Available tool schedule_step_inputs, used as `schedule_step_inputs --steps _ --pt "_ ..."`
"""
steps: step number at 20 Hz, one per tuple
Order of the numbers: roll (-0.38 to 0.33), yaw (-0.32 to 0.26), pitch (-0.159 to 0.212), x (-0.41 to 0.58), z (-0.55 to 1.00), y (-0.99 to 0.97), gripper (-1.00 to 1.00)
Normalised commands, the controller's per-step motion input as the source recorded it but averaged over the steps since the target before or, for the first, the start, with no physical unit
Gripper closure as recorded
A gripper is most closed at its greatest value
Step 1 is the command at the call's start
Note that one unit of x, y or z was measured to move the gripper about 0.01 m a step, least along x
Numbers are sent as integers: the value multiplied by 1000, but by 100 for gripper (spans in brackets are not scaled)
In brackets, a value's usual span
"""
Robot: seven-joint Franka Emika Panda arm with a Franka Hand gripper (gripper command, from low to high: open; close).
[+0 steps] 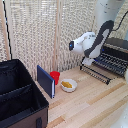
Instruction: Gently stretch your hand towards the oven tray's handle, obtaining a firm grip, and draw it cautiously out of the oven. Transition your grip to the hot dog bowl, gingerly seizing the edge, and elevate it from the surface. Hover the bowl over the tray, delicately lower it, and temper your grip, establishing the bowl's equilibrium.
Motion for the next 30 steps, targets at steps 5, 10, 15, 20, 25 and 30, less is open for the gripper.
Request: schedule_step_inputs --steps 5,10,15,20,25,30 --pt "-23 165 36 0 0 -569 -100" --pt "-2 276 51 0 0 -411 -100" --pt "0 276 40 -5 7 -427 -100" --pt "-23 122 5 -47 25 -568 -100" --pt "1 112 14 -5 2 -612 -100" --pt "39 59 43 29 -31 -366 100"
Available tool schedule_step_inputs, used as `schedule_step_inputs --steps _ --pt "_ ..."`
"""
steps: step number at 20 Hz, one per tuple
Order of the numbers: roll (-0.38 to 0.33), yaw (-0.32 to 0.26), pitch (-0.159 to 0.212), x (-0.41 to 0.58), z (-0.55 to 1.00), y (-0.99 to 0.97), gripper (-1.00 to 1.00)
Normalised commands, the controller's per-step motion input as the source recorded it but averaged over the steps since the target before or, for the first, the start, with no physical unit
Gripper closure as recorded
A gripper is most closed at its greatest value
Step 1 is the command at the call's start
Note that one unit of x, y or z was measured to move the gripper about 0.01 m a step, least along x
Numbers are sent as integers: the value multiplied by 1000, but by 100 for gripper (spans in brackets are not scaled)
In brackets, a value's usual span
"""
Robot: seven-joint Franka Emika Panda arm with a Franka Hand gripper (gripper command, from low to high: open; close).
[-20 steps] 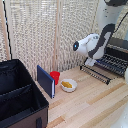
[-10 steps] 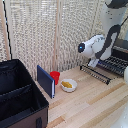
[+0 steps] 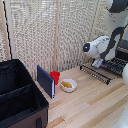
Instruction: Gently stretch your hand towards the oven tray's handle, obtaining a firm grip, and draw it cautiously out of the oven. Transition your grip to the hot dog bowl, gingerly seizing the edge, and elevate it from the surface. Hover the bowl over the tray, delicately lower it, and temper your grip, establishing the bowl's equilibrium.
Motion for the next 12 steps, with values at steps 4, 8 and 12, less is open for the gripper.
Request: schedule_step_inputs --steps 4,8,12 --pt "5 1 0 0 -21 -109 100" --pt "10 0 0 0 0 -56 100" --pt "11 0 1 0 -22 0 100"
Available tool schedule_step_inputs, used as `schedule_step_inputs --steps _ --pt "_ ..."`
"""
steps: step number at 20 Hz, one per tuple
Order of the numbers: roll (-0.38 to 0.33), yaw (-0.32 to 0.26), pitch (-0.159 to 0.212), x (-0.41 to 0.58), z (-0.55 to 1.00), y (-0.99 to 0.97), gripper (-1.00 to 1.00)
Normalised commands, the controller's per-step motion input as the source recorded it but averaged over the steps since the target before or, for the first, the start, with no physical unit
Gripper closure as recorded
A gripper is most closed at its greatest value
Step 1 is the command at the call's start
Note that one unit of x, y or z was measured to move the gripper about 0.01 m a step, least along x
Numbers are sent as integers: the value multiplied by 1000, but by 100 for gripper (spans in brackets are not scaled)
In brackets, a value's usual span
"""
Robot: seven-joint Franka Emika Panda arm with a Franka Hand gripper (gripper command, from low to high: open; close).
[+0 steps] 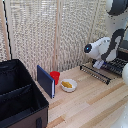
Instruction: Gently stretch your hand towards the oven tray's handle, obtaining a firm grip, and draw it cautiously out of the oven. Transition your grip to the hot dog bowl, gingerly seizing the edge, and elevate it from the surface. Hover the bowl over the tray, delicately lower it, and temper your grip, establishing the bowl's equilibrium.
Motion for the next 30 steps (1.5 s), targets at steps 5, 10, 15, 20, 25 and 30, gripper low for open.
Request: schedule_step_inputs --steps 5,10,15,20,25,30 --pt "51 -2 1 0 0 43 100" --pt "124 -44 15 15 0 335 100" --pt "80 -61 14 38 -2 722 100" --pt "54 -59 32 85 -88 870 100" --pt "18 -41 47 111 -145 903 100" --pt "-38 -46 40 81 -38 558 -100"
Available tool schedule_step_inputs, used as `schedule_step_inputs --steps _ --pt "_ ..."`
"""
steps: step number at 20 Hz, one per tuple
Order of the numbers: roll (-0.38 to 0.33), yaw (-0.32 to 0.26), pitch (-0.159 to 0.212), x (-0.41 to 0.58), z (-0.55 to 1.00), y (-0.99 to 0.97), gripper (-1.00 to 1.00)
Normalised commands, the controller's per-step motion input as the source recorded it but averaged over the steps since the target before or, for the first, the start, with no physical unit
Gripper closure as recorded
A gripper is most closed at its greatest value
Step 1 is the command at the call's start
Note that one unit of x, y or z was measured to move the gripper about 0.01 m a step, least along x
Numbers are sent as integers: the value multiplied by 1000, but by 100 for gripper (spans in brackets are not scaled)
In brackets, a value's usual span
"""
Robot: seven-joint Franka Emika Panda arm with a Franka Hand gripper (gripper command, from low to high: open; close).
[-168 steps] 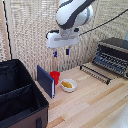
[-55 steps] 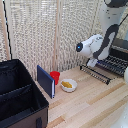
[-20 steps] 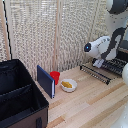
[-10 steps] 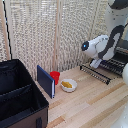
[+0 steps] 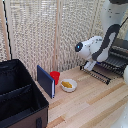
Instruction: Gently stretch your hand towards the oven tray's handle, obtaining a firm grip, and draw it cautiously out of the oven. Transition your grip to the hot dog bowl, gingerly seizing the edge, and elevate it from the surface. Hover the bowl over the tray, delicately lower it, and temper your grip, establishing the bowl's equilibrium.
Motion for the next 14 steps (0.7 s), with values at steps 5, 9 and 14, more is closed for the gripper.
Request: schedule_step_inputs --steps 5,9,14 --pt "0 0 41 102 -4 87 -100" --pt "6 11 42 139 11 23 -100" --pt "30 -33 -41 130 51 66 -100"
